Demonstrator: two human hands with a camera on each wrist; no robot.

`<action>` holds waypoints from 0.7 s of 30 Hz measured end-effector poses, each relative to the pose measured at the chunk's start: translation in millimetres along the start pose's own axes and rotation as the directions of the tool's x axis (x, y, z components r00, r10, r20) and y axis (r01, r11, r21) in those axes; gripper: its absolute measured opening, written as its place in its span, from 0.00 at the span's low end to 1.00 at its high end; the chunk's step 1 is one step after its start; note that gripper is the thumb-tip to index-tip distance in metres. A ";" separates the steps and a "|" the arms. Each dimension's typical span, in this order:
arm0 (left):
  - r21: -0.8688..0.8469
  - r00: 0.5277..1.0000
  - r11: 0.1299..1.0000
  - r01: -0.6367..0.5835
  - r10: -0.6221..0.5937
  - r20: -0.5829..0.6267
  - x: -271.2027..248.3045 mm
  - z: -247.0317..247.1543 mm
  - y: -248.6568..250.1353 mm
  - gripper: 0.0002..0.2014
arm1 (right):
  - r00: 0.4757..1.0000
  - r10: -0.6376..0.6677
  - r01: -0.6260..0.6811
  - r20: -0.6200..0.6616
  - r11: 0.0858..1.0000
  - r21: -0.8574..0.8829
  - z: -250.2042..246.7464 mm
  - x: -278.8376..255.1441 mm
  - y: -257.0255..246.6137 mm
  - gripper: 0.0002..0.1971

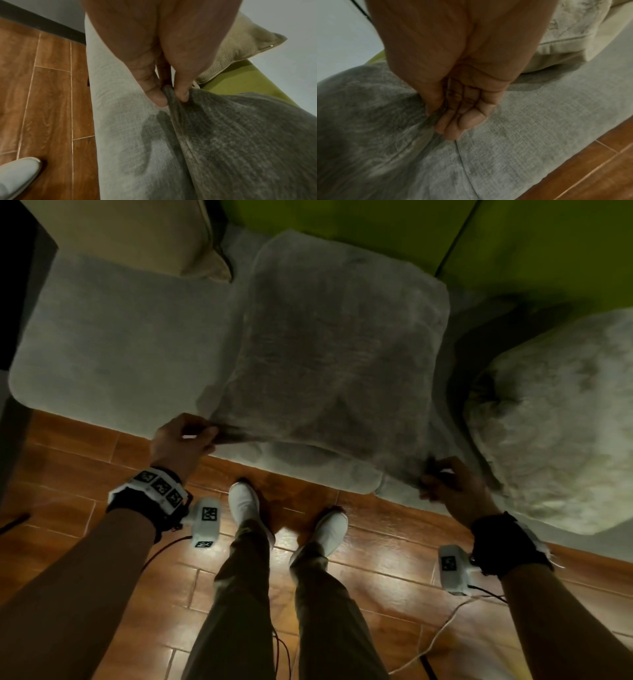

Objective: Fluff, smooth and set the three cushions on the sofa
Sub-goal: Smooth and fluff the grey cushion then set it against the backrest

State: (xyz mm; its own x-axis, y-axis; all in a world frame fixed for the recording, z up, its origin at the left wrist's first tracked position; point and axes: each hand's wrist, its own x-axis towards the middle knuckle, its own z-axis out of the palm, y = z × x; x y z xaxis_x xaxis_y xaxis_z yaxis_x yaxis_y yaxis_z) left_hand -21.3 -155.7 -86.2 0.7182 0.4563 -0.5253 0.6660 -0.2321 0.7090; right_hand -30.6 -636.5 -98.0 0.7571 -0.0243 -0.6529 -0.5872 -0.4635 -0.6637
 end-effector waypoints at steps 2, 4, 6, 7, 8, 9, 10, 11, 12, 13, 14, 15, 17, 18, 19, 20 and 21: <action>0.048 0.998 0.997 -0.060 0.059 0.011 1.1 2.7 -2.1 0.06 | 0.999 -0.032 0.032 -0.016 0.999 0.024 -4.6 -0.5 4.6 0.22; 0.122 0.995 0.988 -0.099 0.094 0.038 -0.9 3.8 -2.7 0.09 | 0.998 -0.052 0.050 -0.022 0.996 -0.074 -7.3 -0.9 8.2 0.24; 0.113 0.996 0.992 -0.054 0.045 0.079 -0.5 2.3 -6.4 0.13 | 0.999 -0.041 0.040 -0.003 0.984 -0.171 -6.0 -2.1 8.6 0.29; 0.130 0.994 0.991 -0.026 0.012 0.107 0.1 1.2 -7.4 0.14 | 1.000 -0.020 0.023 0.016 0.980 -0.199 -4.4 -3.4 8.1 0.29; 0.174 0.991 0.985 -0.006 -0.018 0.134 1.2 0.2 -7.6 0.15 | 0.999 0.007 0.001 0.037 0.978 -0.206 -2.8 -4.2 7.4 0.28; 0.221 0.985 0.975 0.013 -0.051 0.167 1.6 -1.2 -5.4 0.15 | 0.998 0.029 -0.018 0.051 0.978 -0.207 -1.4 -3.6 8.1 0.26; 0.250 0.978 0.968 0.036 -0.086 0.191 4.0 -3.7 -5.4 0.14 | 0.997 0.047 -0.032 0.060 0.973 -0.229 -0.9 -3.0 7.7 0.24; 0.250 0.971 0.966 0.065 -0.119 0.209 6.4 -6.9 -4.0 0.14 | 0.996 0.056 -0.033 0.073 0.959 -0.281 -0.9 -3.0 5.6 0.23; 0.250 0.964 0.965 0.086 -0.144 0.225 7.4 -9.5 1.1 0.13 | 0.994 0.061 -0.024 0.090 0.932 -0.361 -2.5 -3.3 1.4 0.24; 0.283 0.962 0.956 0.082 -0.151 0.229 8.8 -12.3 7.7 0.11 | 0.993 0.060 -0.006 0.105 0.893 -0.450 -4.9 -4.4 -5.5 0.27; 0.353 0.966 0.935 0.038 -0.124 0.225 11.9 -15.8 15.1 0.10 | 0.994 0.050 0.009 0.099 0.848 -0.529 -9.6 -6.7 -13.4 0.31; 0.434 0.976 0.901 -0.020 -0.077 0.205 13.0 -19.1 28.3 0.13 | 0.998 0.002 0.032 0.059 0.815 -0.578 -15.7 -9.3 -22.2 0.33; 0.517 0.985 0.840 -0.165 0.112 0.132 17.0 -23.4 62.5 0.22 | 0.974 -0.208 0.112 -0.091 0.788 -0.605 -27.4 -16.9 -48.0 0.32; 0.525 0.964 0.811 -0.259 0.247 0.093 17.8 -22.4 82.1 0.25 | 0.932 -0.325 0.163 -0.163 0.775 -0.611 -30.6 -20.3 -66.0 0.30; 0.519 0.921 0.774 -0.363 0.384 0.071 16.9 -19.1 104.3 0.28 | 0.881 -0.424 0.219 -0.211 0.758 -0.614 -30.5 -21.2 -84.8 0.30; 0.510 0.862 0.723 -0.466 0.501 0.076 16.8 -12.6 123.1 0.31 | 0.827 -0.511 0.277 -0.235 0.733 -0.621 -26.7 -20.8 -104.2 0.30; 0.512 0.801 0.658 -0.553 0.588 0.110 14.9 -1.6 140.9 0.34 | 0.780 -0.577 0.321 -0.241 0.700 -0.638 -19.3 -18.9 -124.1 0.32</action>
State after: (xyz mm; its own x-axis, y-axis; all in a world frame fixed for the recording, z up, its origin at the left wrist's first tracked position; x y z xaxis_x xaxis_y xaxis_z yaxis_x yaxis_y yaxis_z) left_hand 83.0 -180.3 6.6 0.9893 0.1347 -0.0558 0.1441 -0.8445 0.5159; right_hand 33.5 -595.5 3.8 0.9986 0.0354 -0.0387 0.0147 -0.8973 -0.4412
